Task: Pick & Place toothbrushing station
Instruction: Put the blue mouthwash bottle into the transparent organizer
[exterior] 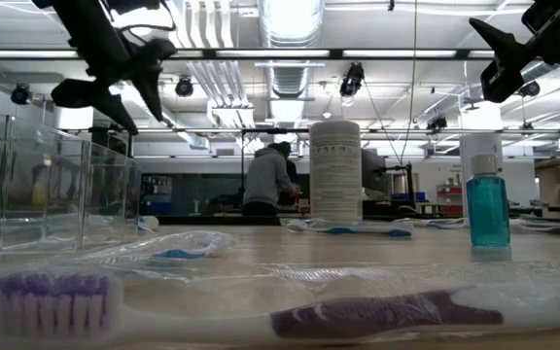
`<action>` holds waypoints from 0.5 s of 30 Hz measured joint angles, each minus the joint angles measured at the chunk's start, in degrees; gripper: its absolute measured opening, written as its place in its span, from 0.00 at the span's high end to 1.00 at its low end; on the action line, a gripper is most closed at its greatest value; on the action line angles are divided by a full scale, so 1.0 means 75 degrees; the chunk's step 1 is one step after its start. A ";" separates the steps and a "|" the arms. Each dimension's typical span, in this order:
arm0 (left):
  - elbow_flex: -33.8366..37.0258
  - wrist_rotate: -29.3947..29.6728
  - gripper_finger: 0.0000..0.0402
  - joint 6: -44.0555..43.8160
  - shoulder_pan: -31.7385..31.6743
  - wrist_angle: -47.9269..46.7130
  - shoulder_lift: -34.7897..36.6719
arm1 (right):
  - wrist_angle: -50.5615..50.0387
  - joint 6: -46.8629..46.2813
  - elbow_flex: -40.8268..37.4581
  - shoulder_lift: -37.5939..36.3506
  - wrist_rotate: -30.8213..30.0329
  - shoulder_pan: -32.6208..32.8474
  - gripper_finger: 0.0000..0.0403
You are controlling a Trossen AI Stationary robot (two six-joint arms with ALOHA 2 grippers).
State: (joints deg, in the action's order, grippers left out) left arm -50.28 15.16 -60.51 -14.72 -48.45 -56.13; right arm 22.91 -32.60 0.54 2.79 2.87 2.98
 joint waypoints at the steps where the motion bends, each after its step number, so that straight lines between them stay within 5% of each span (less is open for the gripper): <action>1: -0.0001 0.0116 0.42 -0.0045 -0.0044 -0.0011 -0.0008 | -0.0001 0.0002 0.0000 0.0000 0.0000 0.0000 0.49; 5: -0.0031 0.0140 0.42 0.1542 -0.0242 0.0006 0.0010 | -0.0002 0.0000 0.0000 0.0000 0.0003 0.0000 0.49; 15: -0.0089 -0.1346 0.42 1.0344 -0.0230 -0.0040 -0.0025 | -0.0008 0.0000 0.0000 0.0000 0.0004 0.0000 0.49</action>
State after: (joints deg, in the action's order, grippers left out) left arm -50.95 5.06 17.07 -16.45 -48.76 -56.31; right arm 22.85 -32.60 0.54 2.79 2.91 2.98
